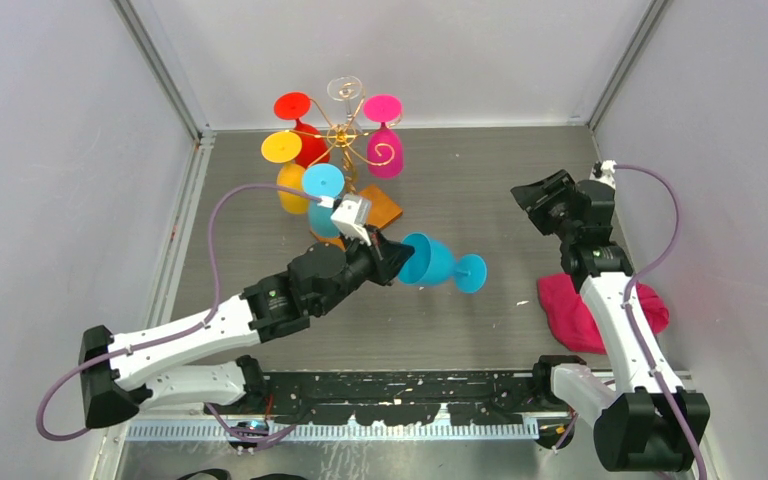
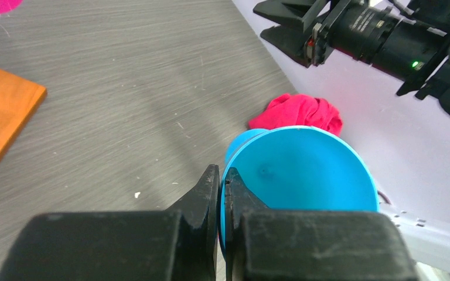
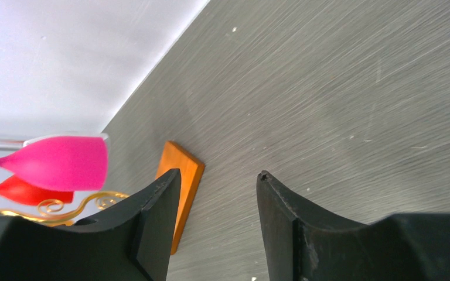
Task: Place the wine glass upside down on the wine glass rack
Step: Turn the wine glass upside down at the wine rack.
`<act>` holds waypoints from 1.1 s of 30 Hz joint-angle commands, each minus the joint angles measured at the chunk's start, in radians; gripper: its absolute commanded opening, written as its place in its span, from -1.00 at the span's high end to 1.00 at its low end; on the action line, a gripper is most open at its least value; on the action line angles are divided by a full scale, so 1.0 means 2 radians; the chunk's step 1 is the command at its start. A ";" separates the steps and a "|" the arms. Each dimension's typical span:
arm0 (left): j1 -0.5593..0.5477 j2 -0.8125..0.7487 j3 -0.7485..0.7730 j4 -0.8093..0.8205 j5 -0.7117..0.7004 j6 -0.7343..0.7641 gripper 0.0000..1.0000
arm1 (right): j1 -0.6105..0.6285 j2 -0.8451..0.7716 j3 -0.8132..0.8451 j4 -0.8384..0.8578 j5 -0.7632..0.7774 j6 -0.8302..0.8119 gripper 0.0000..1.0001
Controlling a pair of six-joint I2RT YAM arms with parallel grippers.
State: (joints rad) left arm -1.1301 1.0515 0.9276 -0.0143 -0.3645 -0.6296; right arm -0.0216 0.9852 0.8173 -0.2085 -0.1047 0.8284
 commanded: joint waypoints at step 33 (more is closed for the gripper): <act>0.009 -0.064 -0.331 0.497 -0.261 -0.312 0.99 | 0.029 0.202 -0.255 0.821 -0.208 0.463 -0.15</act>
State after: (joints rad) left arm -1.1168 0.8978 0.2623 0.8272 -0.8558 -1.2144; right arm -0.0029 1.4017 0.3115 1.2343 -0.5003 1.7042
